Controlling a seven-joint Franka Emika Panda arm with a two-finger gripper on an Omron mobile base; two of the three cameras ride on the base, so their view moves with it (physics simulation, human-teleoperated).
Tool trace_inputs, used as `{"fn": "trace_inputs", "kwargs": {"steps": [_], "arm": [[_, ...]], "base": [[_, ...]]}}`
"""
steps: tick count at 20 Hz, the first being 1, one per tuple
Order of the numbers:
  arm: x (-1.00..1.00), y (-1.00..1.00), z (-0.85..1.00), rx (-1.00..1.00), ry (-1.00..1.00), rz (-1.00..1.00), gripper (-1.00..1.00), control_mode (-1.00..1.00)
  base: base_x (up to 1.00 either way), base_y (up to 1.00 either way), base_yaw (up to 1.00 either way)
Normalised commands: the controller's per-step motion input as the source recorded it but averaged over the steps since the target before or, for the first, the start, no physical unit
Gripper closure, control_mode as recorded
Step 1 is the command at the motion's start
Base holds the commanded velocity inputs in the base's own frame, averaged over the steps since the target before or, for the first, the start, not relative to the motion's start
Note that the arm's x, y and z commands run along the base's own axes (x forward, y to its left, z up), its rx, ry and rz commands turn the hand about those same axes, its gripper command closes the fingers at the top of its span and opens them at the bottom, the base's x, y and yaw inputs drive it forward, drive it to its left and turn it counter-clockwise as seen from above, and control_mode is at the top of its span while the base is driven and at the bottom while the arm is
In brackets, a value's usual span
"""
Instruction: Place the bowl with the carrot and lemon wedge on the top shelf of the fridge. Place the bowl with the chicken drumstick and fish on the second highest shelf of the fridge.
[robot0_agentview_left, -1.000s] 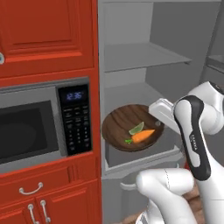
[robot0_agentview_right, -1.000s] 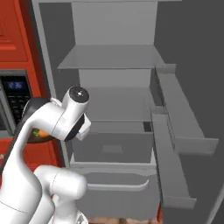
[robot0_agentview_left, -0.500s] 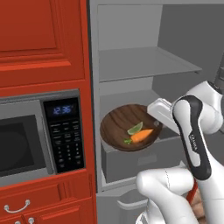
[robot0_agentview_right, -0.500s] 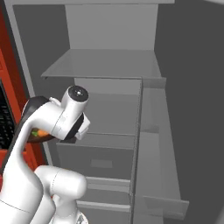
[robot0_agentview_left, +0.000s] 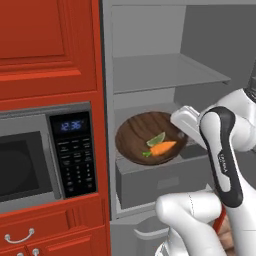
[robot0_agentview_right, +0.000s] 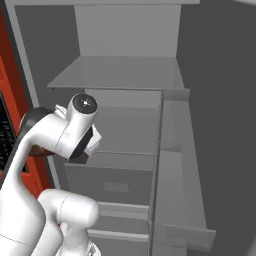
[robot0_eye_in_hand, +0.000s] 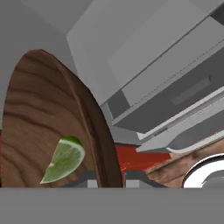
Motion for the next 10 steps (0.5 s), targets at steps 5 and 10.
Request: {"fn": "trace_inputs", "kwargs": {"steps": [5, 10], "arm": [[-0.38, -0.35, 0.76, 0.11, -0.21, -0.25, 1.0, -1.0], [-0.15, -0.46, 0.67, 0.14, -0.26, -0.31, 1.0, -1.0]], "base": [[0.0, 0.0, 0.0], [0.0, 0.0, 0.0]]}}
